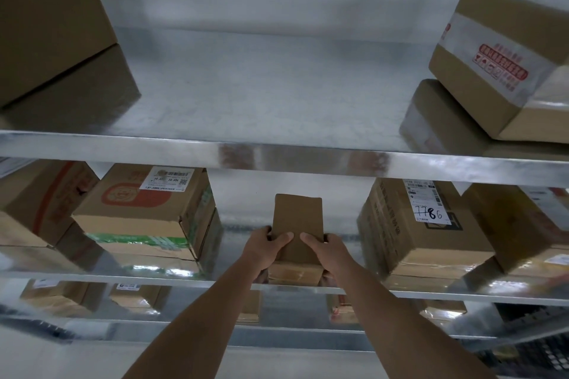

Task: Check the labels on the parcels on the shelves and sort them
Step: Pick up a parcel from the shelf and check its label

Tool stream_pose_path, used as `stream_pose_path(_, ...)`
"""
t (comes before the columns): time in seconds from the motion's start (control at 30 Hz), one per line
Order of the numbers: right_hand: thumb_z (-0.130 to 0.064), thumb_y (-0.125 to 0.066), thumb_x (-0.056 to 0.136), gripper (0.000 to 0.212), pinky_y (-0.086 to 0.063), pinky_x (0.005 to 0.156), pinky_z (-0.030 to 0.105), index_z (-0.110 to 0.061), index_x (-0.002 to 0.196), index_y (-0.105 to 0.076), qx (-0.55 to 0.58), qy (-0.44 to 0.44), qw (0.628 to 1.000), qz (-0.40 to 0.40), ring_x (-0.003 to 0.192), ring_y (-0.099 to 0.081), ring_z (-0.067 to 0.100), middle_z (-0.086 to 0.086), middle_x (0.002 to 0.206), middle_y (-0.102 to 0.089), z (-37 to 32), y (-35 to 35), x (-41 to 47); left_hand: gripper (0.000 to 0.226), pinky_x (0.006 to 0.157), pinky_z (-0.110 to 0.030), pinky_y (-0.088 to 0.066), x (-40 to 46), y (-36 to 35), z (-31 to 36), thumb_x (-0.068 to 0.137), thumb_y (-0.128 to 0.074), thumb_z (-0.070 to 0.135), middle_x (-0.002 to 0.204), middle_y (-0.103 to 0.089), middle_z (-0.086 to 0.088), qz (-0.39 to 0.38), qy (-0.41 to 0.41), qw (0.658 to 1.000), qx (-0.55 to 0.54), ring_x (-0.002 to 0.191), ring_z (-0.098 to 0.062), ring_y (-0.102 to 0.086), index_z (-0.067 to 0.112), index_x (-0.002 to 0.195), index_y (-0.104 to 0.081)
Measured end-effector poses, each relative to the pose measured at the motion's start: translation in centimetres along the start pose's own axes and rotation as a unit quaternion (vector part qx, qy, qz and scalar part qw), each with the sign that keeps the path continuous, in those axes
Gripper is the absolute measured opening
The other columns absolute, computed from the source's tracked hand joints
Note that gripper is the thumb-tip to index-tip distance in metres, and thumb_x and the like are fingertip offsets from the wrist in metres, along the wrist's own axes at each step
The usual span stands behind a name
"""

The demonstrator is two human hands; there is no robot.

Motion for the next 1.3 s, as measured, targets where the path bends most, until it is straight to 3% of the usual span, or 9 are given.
stream_pose_path(0.07, -0.051, -0.074, 0.087, 0.063, -0.061, 0.076, 0.039, -0.009, 0.13, -0.055, 0.023, -0.011, 1.0, -0.004, 0.099, -0.068, 0.028, 0.009, 0.115, -0.068, 0.3, -0.2, -0.5, 0.077, 0.102, -0.048, -0.054, -0.4, 0.0, 0.1, 0.093, -0.068, 0.046, 0.141, -0.059, -0.012, 0.0, -0.009, 1.0, -0.021, 0.12, -0.029, -0.063, 0.015, 0.155, -0.036)
stream_pose_path(0.23, -0.077, -0.042, 0.091, 0.064, -0.052, 0.098, 0.043, -0.024, 0.126, -0.05, 0.035, -0.002, 0.999, -0.005, 0.109, -0.062, 0.024, 0.003, 0.122, -0.062, -0.3, 0.0, -0.8, 0.087, 0.106, -0.043, -0.048, -1.4, -0.2, 1.0, 0.103, -0.056, 0.033, 0.158, -0.035, -0.008, -0.025, -0.05, 0.996, -0.066, 0.135, -0.033, -0.049, 0.034, 0.162, 0.008)
stream_pose_path(0.33, -0.064, -0.03, 0.103, 0.052, -0.053, 0.092, 0.04, -0.023, 0.126, -0.051, 0.028, 0.011, 1.0, 0.003, 0.105, -0.062, 0.027, 0.009, 0.122, -0.061, -1.6, 0.8, -1.1, 0.069, 0.11, -0.043, -0.046, -1.3, -0.2, 1.2, 0.108, -0.044, 0.03, 0.159, -0.034, -0.009, -0.04, -0.068, 0.995, -0.06, 0.135, -0.031, -0.047, 0.033, 0.163, -0.001)
stream_pose_path(0.4, -0.047, -0.039, 0.107, 0.039, -0.053, 0.079, 0.034, -0.021, 0.135, -0.047, -0.003, 0.035, 0.999, 0.009, 0.108, -0.06, 0.026, 0.009, 0.128, -0.058, -2.0, 1.5, -1.0, 0.059, 0.109, -0.039, -0.045, -1.2, -0.2, 1.2, 0.11, -0.039, 0.028, 0.156, -0.04, -0.01, -0.027, -0.067, 0.996, -0.043, 0.134, -0.031, -0.049, 0.031, 0.163, -0.012)
stream_pose_path(0.53, -0.044, -0.063, 0.098, 0.054, -0.056, 0.081, 0.028, -0.021, 0.143, -0.043, -0.019, 0.082, 0.996, 0.039, 0.107, -0.061, 0.02, 0.002, 0.132, -0.055, -2.1, 2.3, -0.8, 0.045, 0.093, -0.028, -0.043, -0.8, 0.1, 1.7, 0.111, -0.033, 0.022, 0.145, -0.053, -0.013, 0.015, -0.076, 0.995, 0.064, 0.124, -0.029, -0.056, 0.019, 0.156, -0.038)
stream_pose_path(0.67, -0.04, -0.068, 0.095, 0.054, -0.052, 0.074, 0.024, -0.014, 0.138, -0.05, -0.033, 0.097, 0.994, 0.026, 0.101, -0.062, 0.016, -0.002, 0.121, -0.06, -2.0, 1.7, -0.9, 0.05, 0.101, -0.038, -0.048, -0.6, -0.1, 2.3, 0.111, -0.028, 0.038, 0.133, -0.062, -0.014, 0.023, -0.029, 0.999, 0.03, 0.118, -0.03, -0.059, 0.007, 0.135, -0.06)
stream_pose_path(0.77, -0.035, -0.071, 0.093, 0.039, -0.057, 0.074, 0.026, -0.012, 0.124, -0.061, -0.008, 0.091, 0.996, 0.0, 0.095, -0.067, 0.016, 0.002, 0.113, -0.069, -1.9, 1.0, -0.8, 0.059, 0.091, -0.034, -0.052, -0.8, -0.6, 2.4, 0.103, -0.033, 0.06, 0.116, -0.064, -0.008, -0.014, 0.035, 0.997, -0.061, 0.105, -0.026, -0.063, 0.013, 0.127, -0.059)
stream_pose_path(0.97, -0.036, -0.074, 0.091, 0.038, -0.054, 0.052, 0.019, -0.012, 0.119, -0.062, 0.023, 0.057, 0.997, -0.044, 0.086, -0.068, 0.013, 0.003, 0.108, -0.07, -2.0, 0.4, -1.3, 0.052, 0.057, -0.018, -0.048, -0.5, 0.1, 1.6, 0.101, -0.057, 0.044, 0.104, -0.064, -0.001, -0.014, -0.006, 1.0, -0.026, 0.077, -0.008, -0.061, 0.007, 0.137, -0.058)
stream_pose_path(1.3, -0.035, -0.071, 0.093, 0.014, -0.055, 0.052, 0.024, -0.024, 0.095, -0.062, 0.032, 0.055, 0.995, -0.072, 0.08, -0.07, 0.011, -0.002, 0.097, -0.072, -2.1, 0.6, -1.5, 0.052, 0.069, -0.028, -0.058, 0.0, 0.1, 0.9, 0.093, -0.069, 0.045, 0.096, -0.069, -0.002, -0.005, 0.018, 0.997, -0.07, 0.078, -0.014, -0.067, 0.005, 0.125, -0.066)
Point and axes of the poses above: each hand's wrist, its own x-axis towards the middle knuckle, its own y-axis out of the back of the hand, z = x × y, the point moved 3 cm from there along x, towards the middle knuckle
